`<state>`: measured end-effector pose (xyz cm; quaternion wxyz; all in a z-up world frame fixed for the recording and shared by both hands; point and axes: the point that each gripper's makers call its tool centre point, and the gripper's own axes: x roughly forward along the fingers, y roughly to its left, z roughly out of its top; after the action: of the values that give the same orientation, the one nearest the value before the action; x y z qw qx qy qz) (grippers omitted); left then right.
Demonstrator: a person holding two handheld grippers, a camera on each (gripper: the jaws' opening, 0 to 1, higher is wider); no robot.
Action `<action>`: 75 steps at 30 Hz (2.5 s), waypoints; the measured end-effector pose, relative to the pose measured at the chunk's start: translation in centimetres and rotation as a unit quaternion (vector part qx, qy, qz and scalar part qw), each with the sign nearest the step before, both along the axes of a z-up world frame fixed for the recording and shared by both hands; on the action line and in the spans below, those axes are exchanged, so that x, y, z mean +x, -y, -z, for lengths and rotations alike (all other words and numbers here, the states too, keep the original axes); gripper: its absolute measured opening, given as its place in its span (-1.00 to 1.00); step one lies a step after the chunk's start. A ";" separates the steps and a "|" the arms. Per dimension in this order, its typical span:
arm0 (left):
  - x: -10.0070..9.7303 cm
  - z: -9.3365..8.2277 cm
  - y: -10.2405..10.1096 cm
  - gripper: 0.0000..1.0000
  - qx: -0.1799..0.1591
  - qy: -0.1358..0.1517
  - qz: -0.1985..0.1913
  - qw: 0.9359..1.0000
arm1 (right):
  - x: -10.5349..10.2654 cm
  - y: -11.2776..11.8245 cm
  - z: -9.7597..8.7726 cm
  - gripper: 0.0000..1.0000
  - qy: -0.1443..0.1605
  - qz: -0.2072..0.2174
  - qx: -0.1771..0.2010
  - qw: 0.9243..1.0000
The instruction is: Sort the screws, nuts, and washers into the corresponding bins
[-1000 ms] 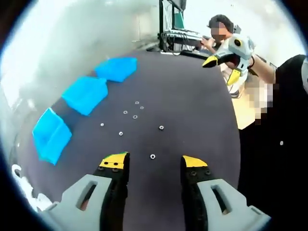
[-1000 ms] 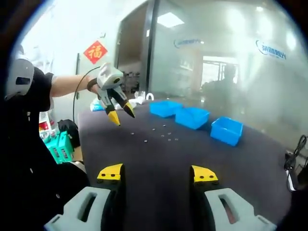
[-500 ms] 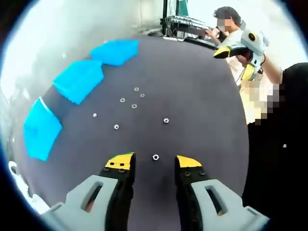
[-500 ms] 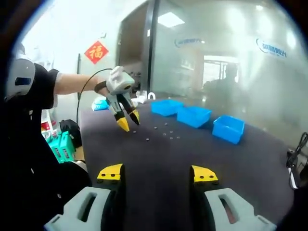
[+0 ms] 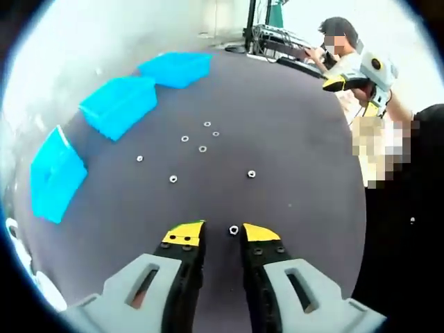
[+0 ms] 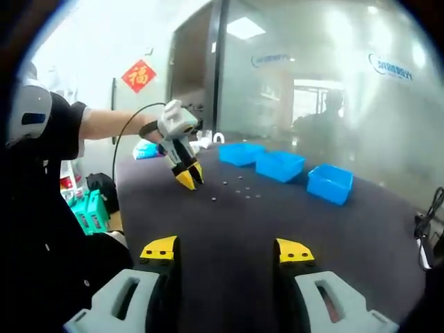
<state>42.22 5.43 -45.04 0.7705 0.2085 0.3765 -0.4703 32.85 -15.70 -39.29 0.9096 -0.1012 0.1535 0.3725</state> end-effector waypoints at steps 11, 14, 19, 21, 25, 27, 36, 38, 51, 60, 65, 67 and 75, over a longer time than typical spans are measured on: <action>-0.4 0.4 0.1 -0.72 0.003 -0.006 0.002 1.000 | -0.1 -0.2 0.0 -0.03 -0.001 -0.002 0.001 1.000; -0.5 0.4 0.2 -0.75 0.004 -0.005 0.003 1.000 | -0.2 0.0 0.0 -0.03 -0.001 -0.001 0.001 1.000; -0.9 0.5 0.5 -0.82 0.007 0.001 0.012 1.000 | -0.4 0.0 0.2 -0.03 -0.002 -0.001 0.002 1.000; -1.1 0.5 0.6 -0.86 0.007 0.001 0.014 1.000 | -0.5 0.0 0.2 -0.03 -0.002 -0.001 0.002 1.000; -1.3 0.5 0.7 -0.87 0.008 0.004 0.019 1.000 | -0.6 0.0 0.2 -0.03 -0.001 -0.002 0.002 1.000; -1.3 0.5 0.7 -0.88 0.006 0.002 0.016 1.000 | -0.6 0.0 0.1 -0.03 -0.001 -0.002 0.003 1.000; -1.4 -0.1 0.8 -0.94 -0.044 0.018 -0.010 0.999 | -0.6 0.0 0.2 -0.03 -0.002 0.001 0.009 1.000; -1.3 -0.5 0.8 -0.94 -0.060 0.026 -0.020 0.998 | -0.6 0.0 0.2 -0.03 -0.001 0.002 0.011 1.000; 1.9 -5.3 -1.6 -0.94 -0.179 0.124 -0.114 0.969 | -0.4 -0.2 -0.5 -0.03 0.010 0.010 0.022 1.000; 5.6 -8.9 -4.9 -0.94 -0.230 0.234 -0.212 0.920 | 0.2 1.0 -1.5 -0.05 0.029 0.047 0.052 0.997; 6.8 -10.3 -6.2 -0.94 -0.251 0.284 -0.247 0.892 | 0.1 1.3 -1.6 -0.05 0.039 0.059 0.060 0.996; 7.7 -10.8 -6.9 -0.94 -0.255 0.298 -0.265 0.881 | -0.1 1.3 -1.6 -0.05 0.039 0.061 0.063 0.995; 11.8 -12.1 -8.3 -0.94 -0.261 0.323 -0.311 0.855 | -1.1 1.2 -1.0 -0.05 0.037 0.060 0.059 0.996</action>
<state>54.05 13.70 -32.92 0.9809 0.0123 0.0151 -0.1933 31.72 -16.85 -38.33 0.9397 -0.0519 0.1035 0.3217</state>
